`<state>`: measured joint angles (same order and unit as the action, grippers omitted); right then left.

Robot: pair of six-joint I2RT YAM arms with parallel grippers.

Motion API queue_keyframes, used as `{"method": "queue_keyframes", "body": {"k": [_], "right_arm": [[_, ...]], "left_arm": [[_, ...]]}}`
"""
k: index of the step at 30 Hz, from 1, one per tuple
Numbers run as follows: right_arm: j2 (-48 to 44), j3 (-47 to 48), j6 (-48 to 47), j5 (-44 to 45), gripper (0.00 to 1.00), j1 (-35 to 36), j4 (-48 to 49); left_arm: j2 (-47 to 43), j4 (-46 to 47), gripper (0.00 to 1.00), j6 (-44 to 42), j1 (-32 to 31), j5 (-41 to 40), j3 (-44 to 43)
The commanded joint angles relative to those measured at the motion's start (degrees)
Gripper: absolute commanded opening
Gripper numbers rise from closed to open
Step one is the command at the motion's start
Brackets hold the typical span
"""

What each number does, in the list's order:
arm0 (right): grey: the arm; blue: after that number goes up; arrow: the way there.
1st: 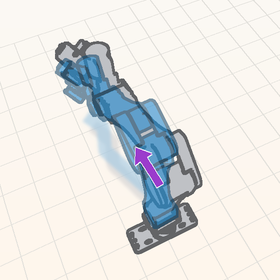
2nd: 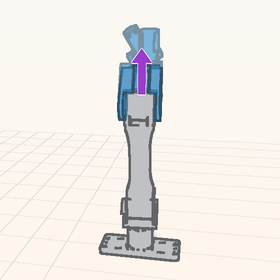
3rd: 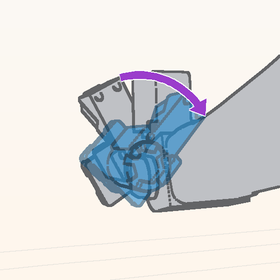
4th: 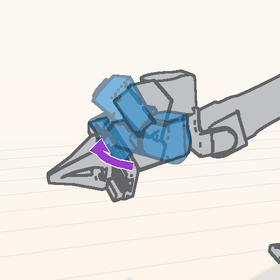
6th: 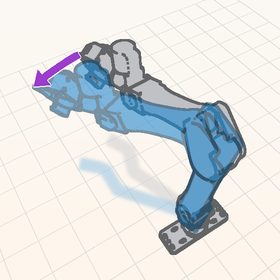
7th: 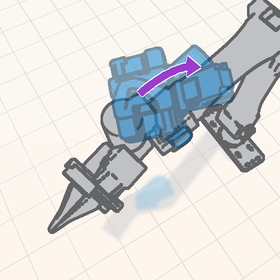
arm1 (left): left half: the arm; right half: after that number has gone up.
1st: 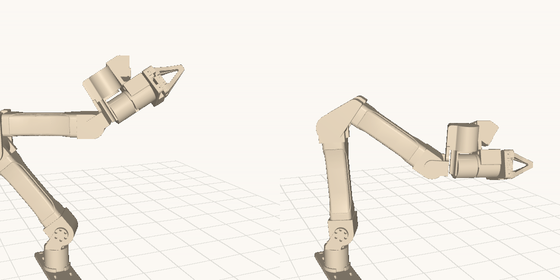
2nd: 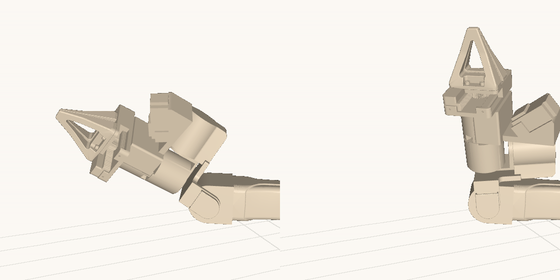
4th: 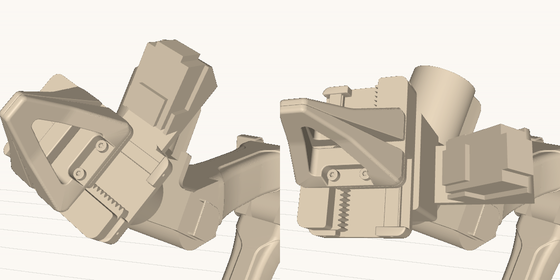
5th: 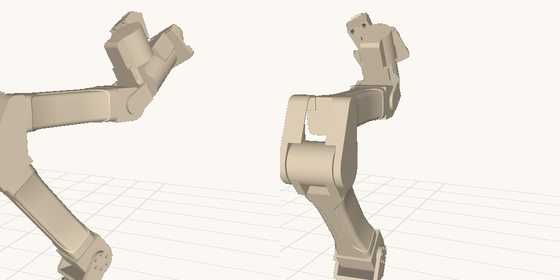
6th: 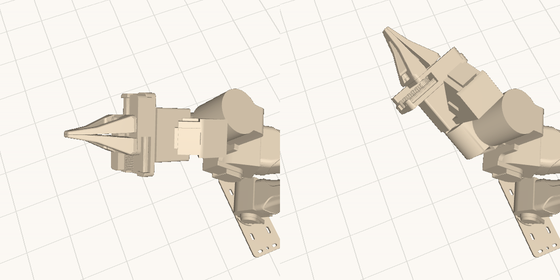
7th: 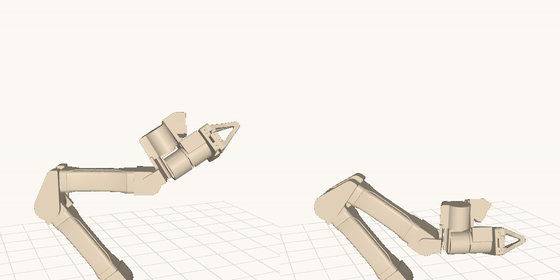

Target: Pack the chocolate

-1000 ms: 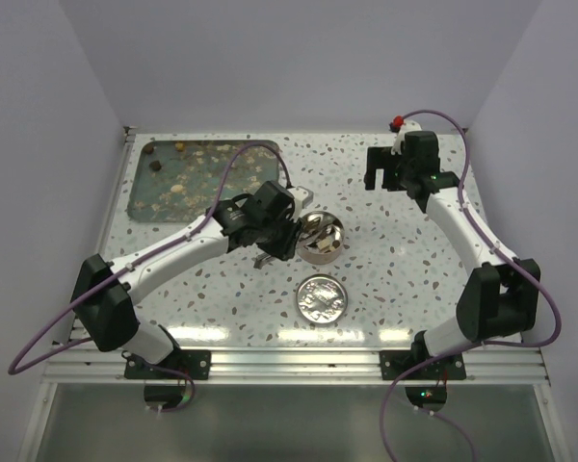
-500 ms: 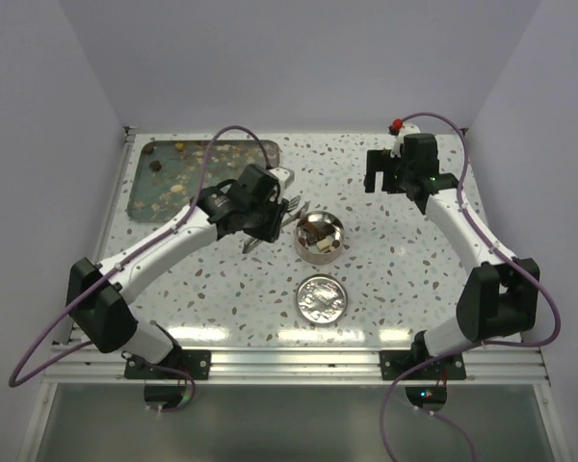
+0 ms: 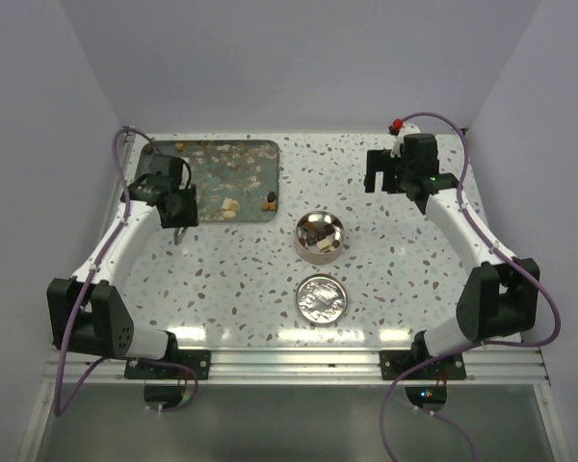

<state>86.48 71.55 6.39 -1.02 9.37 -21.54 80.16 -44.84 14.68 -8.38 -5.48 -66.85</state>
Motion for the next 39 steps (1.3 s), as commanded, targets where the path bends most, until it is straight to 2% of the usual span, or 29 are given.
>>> {"method": "queue_keyframes", "body": {"k": [1, 10, 39], "right_arm": [[-1.49, 0.61, 0.02, -0.30, 0.98, 0.04, 0.36], [-1.14, 0.79, -0.15, -0.48, 0.98, 0.04, 0.27], [2.12, 3.77, -0.77, -0.21, 0.98, -0.05, 0.36]], "left_arm": [[-1.32, 1.51, 0.45, -1.93, 3.19, -0.15, 1.01], [1.83, 4.50, 0.45, -1.76, 6.27, -2.00, 2.16], [13.17, 6.26, 0.48, -1.23, 10.05, -3.31, -6.09]]}}
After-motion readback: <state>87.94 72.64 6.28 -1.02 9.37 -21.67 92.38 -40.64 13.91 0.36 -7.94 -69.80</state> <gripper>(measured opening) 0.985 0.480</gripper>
